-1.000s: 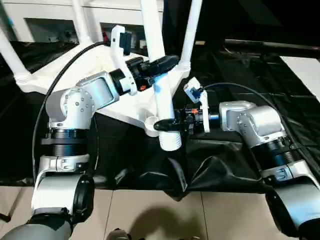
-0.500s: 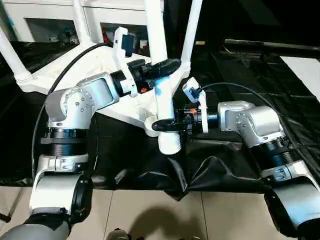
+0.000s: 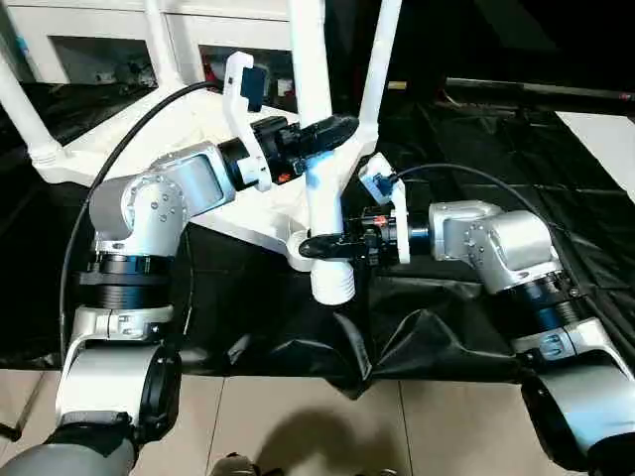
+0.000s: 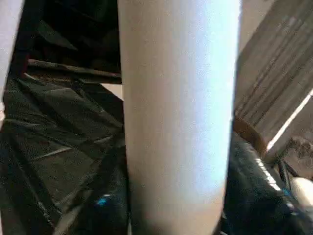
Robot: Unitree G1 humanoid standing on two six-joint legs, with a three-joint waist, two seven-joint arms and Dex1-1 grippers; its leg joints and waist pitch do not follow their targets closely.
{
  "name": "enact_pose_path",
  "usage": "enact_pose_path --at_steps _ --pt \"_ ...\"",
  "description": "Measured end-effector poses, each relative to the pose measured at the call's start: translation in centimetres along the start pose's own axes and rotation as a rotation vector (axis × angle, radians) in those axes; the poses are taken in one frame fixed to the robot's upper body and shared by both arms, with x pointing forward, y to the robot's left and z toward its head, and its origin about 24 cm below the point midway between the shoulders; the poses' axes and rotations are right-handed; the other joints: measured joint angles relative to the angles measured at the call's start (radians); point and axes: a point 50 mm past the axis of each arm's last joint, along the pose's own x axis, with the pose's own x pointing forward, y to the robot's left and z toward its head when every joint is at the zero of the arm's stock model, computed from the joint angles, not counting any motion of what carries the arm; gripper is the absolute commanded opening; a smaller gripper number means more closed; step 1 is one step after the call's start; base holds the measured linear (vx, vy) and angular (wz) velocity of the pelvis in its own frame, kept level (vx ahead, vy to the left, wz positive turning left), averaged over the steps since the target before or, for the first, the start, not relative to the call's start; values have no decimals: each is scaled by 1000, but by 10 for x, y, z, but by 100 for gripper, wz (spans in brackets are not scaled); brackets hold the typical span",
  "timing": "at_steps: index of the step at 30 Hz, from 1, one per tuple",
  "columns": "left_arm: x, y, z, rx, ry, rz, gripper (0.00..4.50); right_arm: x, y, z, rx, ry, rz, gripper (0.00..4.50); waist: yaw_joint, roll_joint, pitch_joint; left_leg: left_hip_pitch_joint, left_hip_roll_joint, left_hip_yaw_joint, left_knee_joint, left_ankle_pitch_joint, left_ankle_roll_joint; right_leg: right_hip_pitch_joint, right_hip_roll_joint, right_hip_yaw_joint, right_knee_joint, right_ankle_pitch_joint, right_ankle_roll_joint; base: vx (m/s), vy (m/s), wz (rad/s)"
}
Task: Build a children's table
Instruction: Pick table leg
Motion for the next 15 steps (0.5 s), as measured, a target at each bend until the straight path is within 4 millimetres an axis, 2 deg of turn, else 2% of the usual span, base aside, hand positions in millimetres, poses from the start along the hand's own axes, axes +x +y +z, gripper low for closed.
enact_pose_path --at_steps 6,8,11,14,15 --pt "3 12 8 -75 -207 85 292 -1 -4 6 22 -117 -75 186 1 0 0 0 0 0 0 0 0 0 0 0 0 0 0 0 0 0" --pt "0 16 14 -102 -278 101 292 -2 -6 8 28 -173 -110 186 1 0 0 0 0 0 0 0 0 0 0 0 0 0 0 0 0 0" --pt "-10 22 20 -109 -353 138 292 -11 -17 15 9 -276 -253 186 0 0 0 0 0 0 0 0 0 0 0 0 0 0 0 0 0 0" --pt "-19 35 8 115 -184 281 292 -24 -27 19 -33 -335 -426 186 -1 0 0 1 0 0 0 0 0 0 0 0 0 0 1 0 0 0" --pt "-23 42 -1 278 -21 330 292 -28 -30 17 -52 -343 -492 186 0 -1 -1 2 0 0 -1 0 0 0 0 0 0 -1 2 0 0 0"
